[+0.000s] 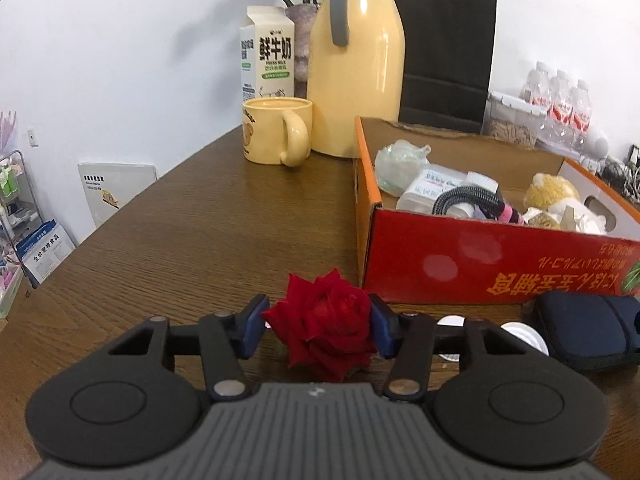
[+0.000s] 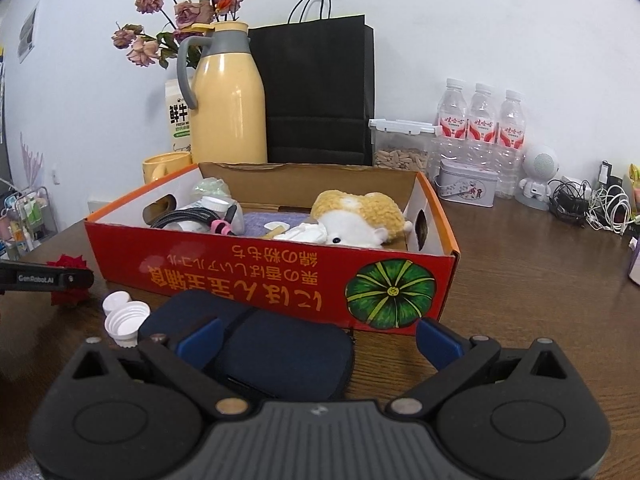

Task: Organize objects
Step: 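Grasp the red rose with the left tool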

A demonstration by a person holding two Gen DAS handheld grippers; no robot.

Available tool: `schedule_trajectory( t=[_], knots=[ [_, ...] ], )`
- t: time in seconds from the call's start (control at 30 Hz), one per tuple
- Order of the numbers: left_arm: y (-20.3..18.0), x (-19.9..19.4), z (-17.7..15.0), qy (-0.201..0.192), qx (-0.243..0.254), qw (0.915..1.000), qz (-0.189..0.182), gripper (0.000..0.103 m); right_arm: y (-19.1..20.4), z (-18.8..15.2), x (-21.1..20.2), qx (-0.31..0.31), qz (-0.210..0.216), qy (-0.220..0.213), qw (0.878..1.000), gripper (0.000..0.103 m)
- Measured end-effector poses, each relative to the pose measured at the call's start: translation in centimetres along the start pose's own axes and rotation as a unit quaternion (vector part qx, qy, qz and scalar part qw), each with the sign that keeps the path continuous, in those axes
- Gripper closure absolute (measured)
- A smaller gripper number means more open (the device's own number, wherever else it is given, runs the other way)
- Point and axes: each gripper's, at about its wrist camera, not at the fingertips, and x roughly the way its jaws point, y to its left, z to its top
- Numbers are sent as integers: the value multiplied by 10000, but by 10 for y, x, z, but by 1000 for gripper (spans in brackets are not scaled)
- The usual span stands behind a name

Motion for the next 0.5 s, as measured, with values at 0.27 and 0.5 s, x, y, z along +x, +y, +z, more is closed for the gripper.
schedule_trajectory(
  t=[0.27,0.5],
  knots=[
    [8,-14,-8,-138,-268,9995,135,49,-4,3,-3,186,-17,-97,9998,3],
    [9,-26,-18,-147,-316,9993,155,49,-11,12,12,813,305,109,9962,39]
  ],
)
